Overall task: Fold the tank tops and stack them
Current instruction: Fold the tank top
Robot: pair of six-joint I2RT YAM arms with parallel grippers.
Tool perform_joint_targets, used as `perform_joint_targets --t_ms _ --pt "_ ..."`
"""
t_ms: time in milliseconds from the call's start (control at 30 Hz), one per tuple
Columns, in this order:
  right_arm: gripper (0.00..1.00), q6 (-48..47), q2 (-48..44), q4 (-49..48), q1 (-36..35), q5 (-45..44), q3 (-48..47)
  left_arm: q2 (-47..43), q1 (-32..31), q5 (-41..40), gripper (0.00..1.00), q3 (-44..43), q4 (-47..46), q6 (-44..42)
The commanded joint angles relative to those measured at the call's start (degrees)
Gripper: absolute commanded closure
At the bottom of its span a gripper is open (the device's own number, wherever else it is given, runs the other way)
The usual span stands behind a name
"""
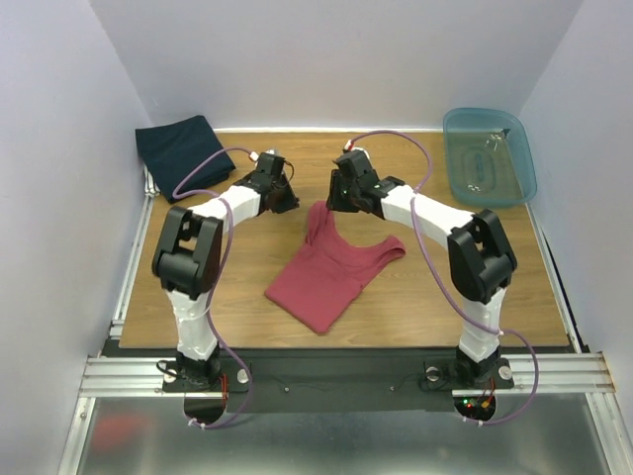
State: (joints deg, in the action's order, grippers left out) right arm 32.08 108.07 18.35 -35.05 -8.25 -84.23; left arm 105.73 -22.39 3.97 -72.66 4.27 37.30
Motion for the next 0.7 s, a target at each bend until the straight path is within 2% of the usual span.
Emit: perform_joint_targets --t_ms 0,200,433,533,667 --pt "0.58 -1.23 5.12 -0.42 -0.11 2.80 -5.94 5.44 1.03 4.20 0.78 -6.60 0.56 -2.32" --pt "0.58 -0.79 11.71 -0.42 -0.11 2.80 -10.25 11.51 1.39 6.83 0.78 -11.18 0.47 -1.97" --pt "0.57 0.00 15.85 -0.33 -0.11 -3.25 -12.01 14.41 0.95 12.02 0.79 -12.77 -1.46 -1.26" --pt "0.60 0.27 16.47 -0.33 -0.02 -4.67 -11.66 14.68 0.51 15.19 0.79 -12.07 -3.48 -0.74" --pt "0.69 0.71 16.47 -0.33 0.07 -6.07 -10.44 13.63 -0.02 17.74 0.79 -10.84 -6.64 0.31"
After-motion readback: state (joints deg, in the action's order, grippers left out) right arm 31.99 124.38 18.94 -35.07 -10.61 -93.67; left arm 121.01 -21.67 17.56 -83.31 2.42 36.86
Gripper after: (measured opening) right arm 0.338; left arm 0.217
